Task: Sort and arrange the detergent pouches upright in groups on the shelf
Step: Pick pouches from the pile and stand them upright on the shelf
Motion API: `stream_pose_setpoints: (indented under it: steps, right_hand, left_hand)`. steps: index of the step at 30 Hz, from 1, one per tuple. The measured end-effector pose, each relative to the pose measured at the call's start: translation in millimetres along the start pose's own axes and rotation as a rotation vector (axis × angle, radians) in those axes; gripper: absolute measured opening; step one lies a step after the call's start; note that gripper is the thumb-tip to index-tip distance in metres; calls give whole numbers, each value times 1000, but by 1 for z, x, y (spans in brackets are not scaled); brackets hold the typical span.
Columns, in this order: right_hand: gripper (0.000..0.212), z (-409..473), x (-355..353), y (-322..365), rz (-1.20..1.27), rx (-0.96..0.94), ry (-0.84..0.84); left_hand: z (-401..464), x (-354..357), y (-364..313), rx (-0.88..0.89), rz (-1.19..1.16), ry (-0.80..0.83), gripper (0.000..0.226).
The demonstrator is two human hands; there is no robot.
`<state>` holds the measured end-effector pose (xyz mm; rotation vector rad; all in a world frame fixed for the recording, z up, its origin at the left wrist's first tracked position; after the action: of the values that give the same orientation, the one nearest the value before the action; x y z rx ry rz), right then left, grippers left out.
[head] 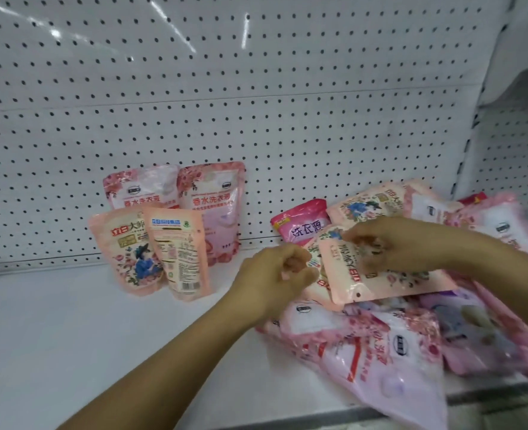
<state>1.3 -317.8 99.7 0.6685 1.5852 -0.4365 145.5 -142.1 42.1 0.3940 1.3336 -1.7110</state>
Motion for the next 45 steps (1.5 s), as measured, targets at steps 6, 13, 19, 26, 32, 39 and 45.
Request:
stream_pose_setpoints:
  steps: [6,13,19,26,32,39,45]
  right_hand:
    - [52,14,14,12,39,-46,-14]
    - [18,17,12,8,238,-209,-97]
    - [34,10,10,3,532,-279,-31]
    - [85,1,40,7,-223,-367,-56]
    - [41,6,49,33,-229,-512,-456]
    - [21,22,-14,63,149,-176,-805]
    - [16,28,-25,131,970,-327,-302]
  left_hand:
    - [20,23,-27,-121,302,86,63]
    - [26,28,-37,-271,-397,-144,42]
    - [8,-34,-55,-136,-306,-425,28]
    - [-42,-116,-47,65,-90,-738,26]
    - [-84,-161,2,-93,147,-582,24]
    - [-102,-185,61,-281,592,-505,24]
    - [-100,-191,73,-177,738,-494,22]
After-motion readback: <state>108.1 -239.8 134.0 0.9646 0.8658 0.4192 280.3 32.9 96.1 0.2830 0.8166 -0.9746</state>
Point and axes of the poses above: each hand's wrist, its own z-axis towards the middle knuckle, its own x-axis out of the palm, y = z × x, the point moved 1 cm from there along z, towards the middle knuckle, and after that the axes turned 15 degrees about x, right-handed, at the moved point
